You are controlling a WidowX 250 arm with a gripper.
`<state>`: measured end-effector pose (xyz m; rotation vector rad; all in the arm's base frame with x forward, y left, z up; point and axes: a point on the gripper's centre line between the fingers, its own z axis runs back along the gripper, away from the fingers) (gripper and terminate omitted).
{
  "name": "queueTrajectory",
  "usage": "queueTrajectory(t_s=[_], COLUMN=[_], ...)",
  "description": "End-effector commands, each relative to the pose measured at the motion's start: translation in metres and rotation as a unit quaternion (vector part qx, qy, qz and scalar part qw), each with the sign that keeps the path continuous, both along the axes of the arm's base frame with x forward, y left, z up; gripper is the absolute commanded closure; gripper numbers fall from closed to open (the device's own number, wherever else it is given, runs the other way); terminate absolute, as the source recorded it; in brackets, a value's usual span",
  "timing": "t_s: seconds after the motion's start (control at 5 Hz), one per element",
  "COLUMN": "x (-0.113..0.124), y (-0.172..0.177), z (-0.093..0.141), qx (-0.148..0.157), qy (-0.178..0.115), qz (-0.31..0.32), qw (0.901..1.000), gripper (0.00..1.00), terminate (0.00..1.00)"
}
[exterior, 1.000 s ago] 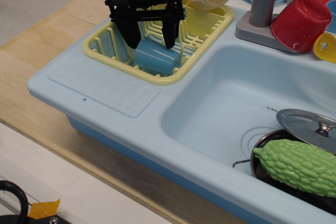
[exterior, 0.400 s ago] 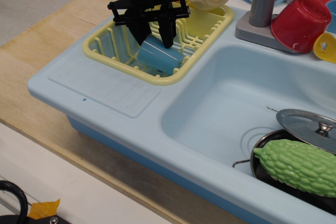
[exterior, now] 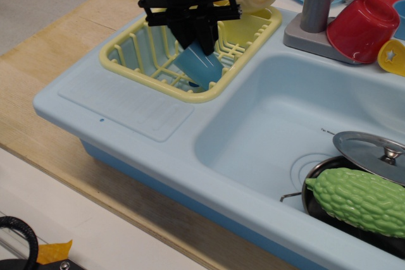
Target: Flip cup upright
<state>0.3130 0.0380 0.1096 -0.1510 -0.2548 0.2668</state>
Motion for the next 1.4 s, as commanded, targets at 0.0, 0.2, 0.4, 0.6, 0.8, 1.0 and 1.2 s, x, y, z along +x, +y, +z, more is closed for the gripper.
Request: queueTrajectory(t_s=[0.0,0.2,0.4,0.6,0.8,1.0,1.2], x=[0.002,0.003,0.004,0.006,0.009,0.009,0.009], y=[-0.009,-0.012,-0.01,-0.008,-0.007,-0.007,-0.007], z=[0.022,0.023,0.019,0.01,0.009,0.009,0.009], qx=[0.07,0.128,0.143,0.139,0.127,0.127,0.127], qy=[-0.017,-0.017,-0.02,-0.026,-0.019,-0.019,-0.019], qz=[-0.029,-0.036,-0.041,-0.053,-0.063,-0.063,-0.063], qw=[0.997,0.991,0.9887,0.9886,0.9897,0.9897,0.9897], gripper=[1.0,1.0,1.0,1.0,0.0,0.0,0.0], terminate=[0.0,0.0,0.0,0.0,0.0,0.0,1.0])
